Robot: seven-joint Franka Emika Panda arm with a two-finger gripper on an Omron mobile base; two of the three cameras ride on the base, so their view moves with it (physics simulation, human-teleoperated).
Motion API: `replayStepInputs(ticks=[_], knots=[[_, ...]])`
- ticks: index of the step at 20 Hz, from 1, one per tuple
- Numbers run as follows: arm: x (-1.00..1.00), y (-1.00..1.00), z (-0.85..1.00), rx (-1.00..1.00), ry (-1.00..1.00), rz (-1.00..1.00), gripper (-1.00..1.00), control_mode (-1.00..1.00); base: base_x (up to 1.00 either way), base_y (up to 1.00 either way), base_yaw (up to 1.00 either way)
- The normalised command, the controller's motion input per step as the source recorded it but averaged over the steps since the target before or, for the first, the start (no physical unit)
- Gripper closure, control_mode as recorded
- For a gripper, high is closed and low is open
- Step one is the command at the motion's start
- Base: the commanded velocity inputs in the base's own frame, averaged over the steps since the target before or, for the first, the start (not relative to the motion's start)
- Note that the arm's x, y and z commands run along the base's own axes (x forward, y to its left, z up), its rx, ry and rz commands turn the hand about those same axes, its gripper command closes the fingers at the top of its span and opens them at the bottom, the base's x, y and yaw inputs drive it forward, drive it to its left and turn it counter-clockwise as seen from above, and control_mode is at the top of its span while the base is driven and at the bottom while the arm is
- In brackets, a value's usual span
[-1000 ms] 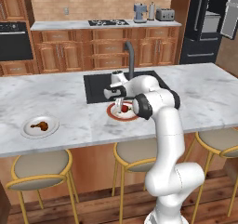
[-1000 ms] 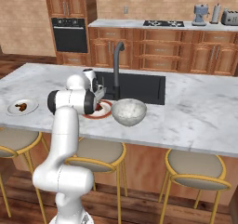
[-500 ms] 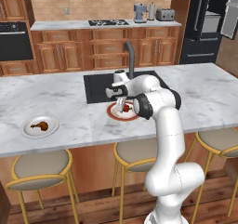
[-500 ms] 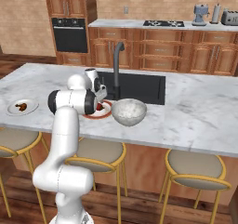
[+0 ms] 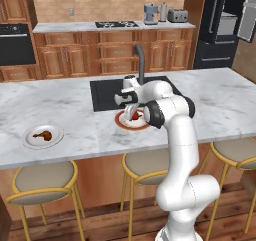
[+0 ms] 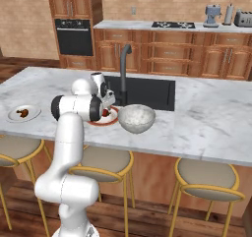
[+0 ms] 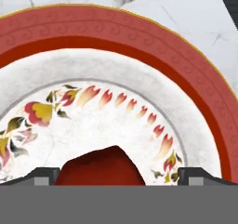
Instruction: Pick the chicken drumstick and bell pepper from their plates and place them in the bowl. Then put the bowl in the fridge.
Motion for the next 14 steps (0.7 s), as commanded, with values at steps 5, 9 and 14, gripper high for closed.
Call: replayStepInputs(ticks=[5,9,14], knots=[[0.0,-0.01,-0.07,0.0,0.0,-0.08,-1.0,-1.0,0.0,0.0,0.0],[0.0,0.0,-0.13,0.0,0.0,0.0,1.0,-1.0,0.0,0.0,0.0],[-0.02,0.0,-0.08,0.0,0.0,0.0,1.0,-1.0,0.0,0.0,0.0]])
